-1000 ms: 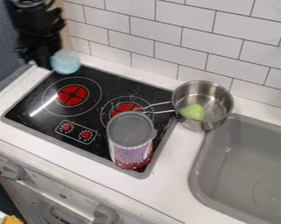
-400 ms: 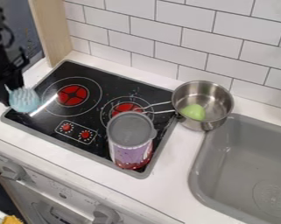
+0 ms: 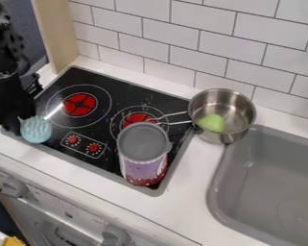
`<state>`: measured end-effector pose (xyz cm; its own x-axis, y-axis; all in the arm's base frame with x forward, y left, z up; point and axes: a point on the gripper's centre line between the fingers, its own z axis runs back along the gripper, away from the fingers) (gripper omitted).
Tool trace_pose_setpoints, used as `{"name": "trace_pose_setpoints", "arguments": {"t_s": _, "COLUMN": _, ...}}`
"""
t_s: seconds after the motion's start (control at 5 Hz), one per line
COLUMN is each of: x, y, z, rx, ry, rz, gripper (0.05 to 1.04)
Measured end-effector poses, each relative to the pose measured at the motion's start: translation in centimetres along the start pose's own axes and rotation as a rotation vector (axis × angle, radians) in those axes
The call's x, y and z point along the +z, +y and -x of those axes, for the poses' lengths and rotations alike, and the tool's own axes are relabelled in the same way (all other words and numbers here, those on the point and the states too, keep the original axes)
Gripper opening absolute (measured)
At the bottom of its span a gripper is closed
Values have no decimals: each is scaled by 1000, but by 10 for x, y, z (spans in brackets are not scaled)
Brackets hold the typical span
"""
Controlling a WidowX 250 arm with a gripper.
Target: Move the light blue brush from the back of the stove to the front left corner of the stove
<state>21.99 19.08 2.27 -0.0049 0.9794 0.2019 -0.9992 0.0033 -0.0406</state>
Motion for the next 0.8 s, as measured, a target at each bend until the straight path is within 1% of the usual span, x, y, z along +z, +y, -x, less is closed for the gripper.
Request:
{"name": "trace_pose_setpoints", "arguments": {"t_s": 0.2, "x": -6, "y": -7, "z": 7, "rx": 17, "ry": -4, "rz": -17, "gripper": 338}}
{"name": "trace_pose_setpoints", "arguments": {"t_s": 0.6, "x": -15, "y": -17, "z": 8, "rx": 37, "ry": -39, "rz": -36, "gripper": 338}}
{"name": "trace_pose_setpoints", "arguments": {"t_s": 0.8, "x": -17, "y": -20, "z": 7, "rx": 60, "ry": -24, "rz": -42, "gripper": 401}}
